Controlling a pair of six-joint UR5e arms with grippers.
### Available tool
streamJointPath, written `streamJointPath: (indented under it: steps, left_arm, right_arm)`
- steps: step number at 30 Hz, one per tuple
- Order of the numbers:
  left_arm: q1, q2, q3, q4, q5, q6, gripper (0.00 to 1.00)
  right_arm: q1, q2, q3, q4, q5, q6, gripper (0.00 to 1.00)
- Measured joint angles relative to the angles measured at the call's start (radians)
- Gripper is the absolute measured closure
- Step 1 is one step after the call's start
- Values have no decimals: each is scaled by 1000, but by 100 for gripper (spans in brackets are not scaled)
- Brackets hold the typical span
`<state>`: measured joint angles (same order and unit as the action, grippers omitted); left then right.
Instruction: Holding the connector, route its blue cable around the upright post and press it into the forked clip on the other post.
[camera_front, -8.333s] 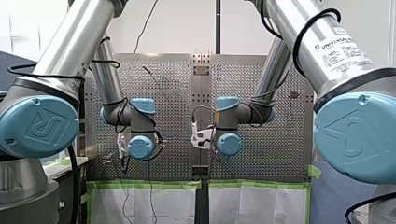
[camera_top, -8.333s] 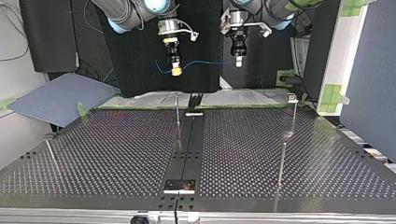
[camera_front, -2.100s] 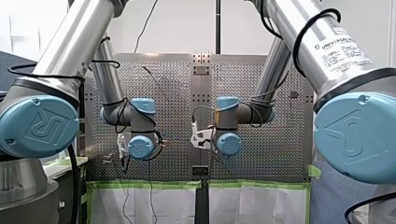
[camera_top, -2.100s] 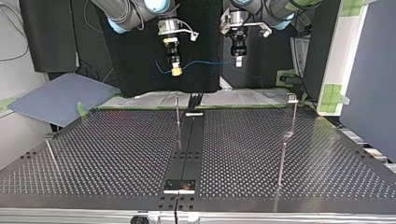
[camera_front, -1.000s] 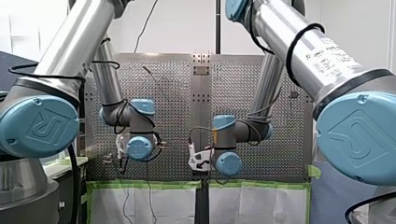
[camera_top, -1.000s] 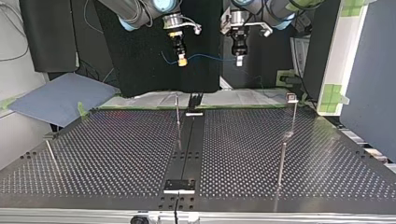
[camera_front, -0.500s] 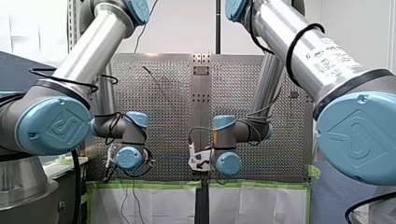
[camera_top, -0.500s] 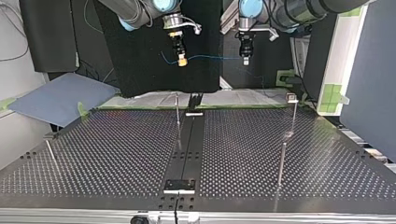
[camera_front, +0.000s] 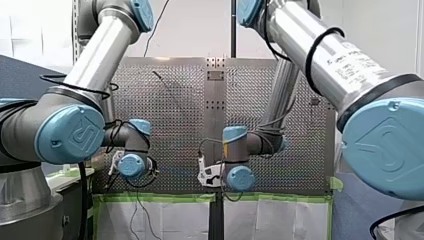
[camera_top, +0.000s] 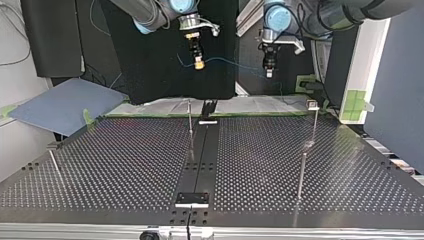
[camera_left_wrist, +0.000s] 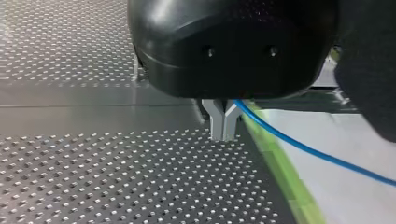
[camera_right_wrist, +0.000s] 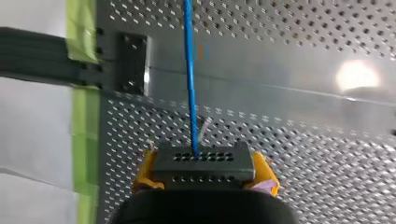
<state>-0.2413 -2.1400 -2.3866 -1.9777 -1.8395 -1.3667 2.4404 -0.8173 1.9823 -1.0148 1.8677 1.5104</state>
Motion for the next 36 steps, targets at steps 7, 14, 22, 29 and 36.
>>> streamJointPath:
  steps: [7, 14, 22, 29, 36]
  left_arm:
    - [8, 71, 3, -71, -30, -68, 100]
    - [12, 146, 18, -98, -45, -143, 100]
    - [13, 232, 35, -94, -50, -208, 100]
    - [14, 311, 82, -118, -57, -229, 100]
    - [15, 386, 124, -176, -83, -256, 100]
  right_arm:
    - [45, -14, -62, 62, 62, 62, 100]
    - [22, -90, -142, 141, 128, 85, 100]
    - [-51, -172, -224, 224, 105, 86, 100]
    - [-88, -204, -303, 305, 28, 83, 100]
    - [-82, -205, -362, 360, -37, 82, 100]
